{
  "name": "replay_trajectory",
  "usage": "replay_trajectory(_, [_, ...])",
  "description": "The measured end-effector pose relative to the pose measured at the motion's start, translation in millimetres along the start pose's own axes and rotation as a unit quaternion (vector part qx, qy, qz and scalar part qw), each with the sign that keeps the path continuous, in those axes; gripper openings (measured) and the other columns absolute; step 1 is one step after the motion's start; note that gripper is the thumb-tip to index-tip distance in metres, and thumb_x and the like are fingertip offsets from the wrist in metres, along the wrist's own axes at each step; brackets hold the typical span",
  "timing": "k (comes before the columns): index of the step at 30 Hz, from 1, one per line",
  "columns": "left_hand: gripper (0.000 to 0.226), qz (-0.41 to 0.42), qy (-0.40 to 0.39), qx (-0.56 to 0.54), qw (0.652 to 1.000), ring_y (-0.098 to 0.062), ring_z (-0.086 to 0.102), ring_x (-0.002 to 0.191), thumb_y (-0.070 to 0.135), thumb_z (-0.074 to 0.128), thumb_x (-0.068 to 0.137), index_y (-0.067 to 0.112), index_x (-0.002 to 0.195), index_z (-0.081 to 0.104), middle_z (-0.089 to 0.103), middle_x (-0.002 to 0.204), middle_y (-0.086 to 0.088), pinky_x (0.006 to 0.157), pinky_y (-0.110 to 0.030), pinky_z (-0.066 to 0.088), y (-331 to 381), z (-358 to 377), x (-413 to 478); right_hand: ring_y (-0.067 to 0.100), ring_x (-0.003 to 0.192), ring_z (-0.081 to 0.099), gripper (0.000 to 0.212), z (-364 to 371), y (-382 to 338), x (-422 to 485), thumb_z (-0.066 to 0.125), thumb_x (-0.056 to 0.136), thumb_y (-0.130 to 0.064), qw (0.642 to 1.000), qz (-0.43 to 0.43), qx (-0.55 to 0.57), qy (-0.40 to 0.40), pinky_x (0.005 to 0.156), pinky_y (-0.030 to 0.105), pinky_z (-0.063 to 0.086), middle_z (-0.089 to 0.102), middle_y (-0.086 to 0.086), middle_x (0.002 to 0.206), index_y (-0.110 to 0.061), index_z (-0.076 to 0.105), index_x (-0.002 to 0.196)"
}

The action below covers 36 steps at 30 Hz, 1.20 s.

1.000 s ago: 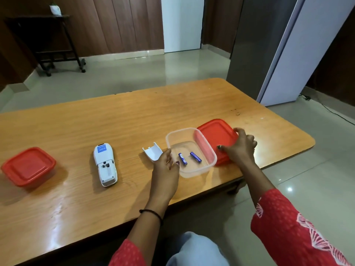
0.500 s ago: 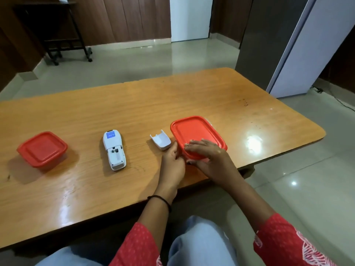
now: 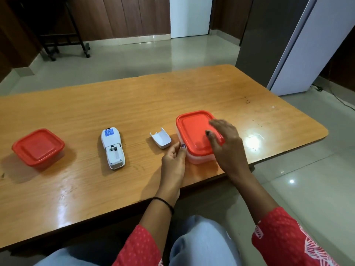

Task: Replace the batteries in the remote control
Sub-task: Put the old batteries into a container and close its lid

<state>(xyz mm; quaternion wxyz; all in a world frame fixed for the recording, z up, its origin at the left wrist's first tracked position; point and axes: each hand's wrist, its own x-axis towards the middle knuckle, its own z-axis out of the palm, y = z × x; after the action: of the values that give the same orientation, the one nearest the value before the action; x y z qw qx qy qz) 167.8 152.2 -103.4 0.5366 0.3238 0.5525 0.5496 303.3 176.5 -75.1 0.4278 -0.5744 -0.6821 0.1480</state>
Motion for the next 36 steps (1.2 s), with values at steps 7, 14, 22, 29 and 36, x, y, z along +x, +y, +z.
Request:
replay_trajectory(7, [0.035, -0.003, 0.008, 0.012, 1.0, -0.01, 0.062, 0.111, 0.027, 0.051, 0.096, 0.014, 0.128, 0.058, 0.067, 0.119, 0.002, 0.097, -0.031, 0.048, -5.4, 0.5, 2.4, 0.02, 0.14, 0.029, 0.047, 16.4, 12.5, -14.8, 0.043, 0.098, -0.031, 0.992, 0.123, 0.004, -0.027, 0.11, 0.045, 0.035, 0.027, -0.001, 0.154, -0.017, 0.037, 0.143])
replay_trajectory(14, [0.028, 0.014, 0.014, 0.054, 0.998, -0.013, 0.065, 0.102, 0.027, 0.054, 0.094, 0.015, 0.118, 0.061, 0.07, 0.108, 0.0, 0.091, -0.032, 0.052, -2.0, 2.1, 3.7, 0.023, 0.131, 0.042, 0.054, 9.9, 5.0, -15.7, 0.046, 0.097, -0.029, 0.985, 0.162, 0.062, 0.003, 0.098, 0.031, 0.041, 0.038, 0.006, 0.148, -0.016, 0.027, 0.146])
replay_trajectory(22, [0.016, 0.037, 0.041, 0.102, 0.993, -0.013, 0.054, 0.077, 0.029, 0.05, 0.094, 0.014, 0.099, 0.047, 0.059, 0.091, -0.005, 0.072, -0.031, 0.045, 4.3, 5.5, -9.0, 0.021, 0.108, 0.061, 0.046, 10.4, 3.7, -28.4, 0.057, 0.09, -0.031, 0.957, 0.212, 0.197, 0.04, 0.076, 0.019, 0.051, 0.06, 0.006, 0.12, -0.016, 0.047, 0.133])
replay_trajectory(29, [0.049, 0.09, 0.096, 0.007, 0.991, -0.015, 0.06, 0.098, 0.07, 0.028, 0.082, 0.036, 0.114, 0.042, 0.058, 0.108, 0.009, 0.082, -0.041, 0.054, 38.3, -16.1, -45.9, 0.003, 0.097, 0.061, 0.027, 12.8, -41.8, -70.9, 0.059, 0.089, -0.029, 0.926, 0.18, 0.328, 0.051, 0.068, 0.012, 0.052, 0.061, -0.01, 0.108, -0.024, 0.054, 0.116])
replay_trajectory(36, [0.031, 0.176, 0.173, 0.053, 0.968, -0.007, 0.047, 0.063, 0.052, 0.03, 0.091, 0.034, 0.073, 0.049, 0.05, 0.07, 0.006, 0.064, -0.017, 0.045, 44.8, -56.6, -84.3, 0.016, 0.062, 0.065, 0.063, 15.4, -88.6, -63.5, 0.035, 0.077, -0.073, 0.919, 0.191, 0.333, -0.092, 0.058, 0.03, 0.056, 0.068, -0.003, 0.071, -0.017, 0.062, 0.083])
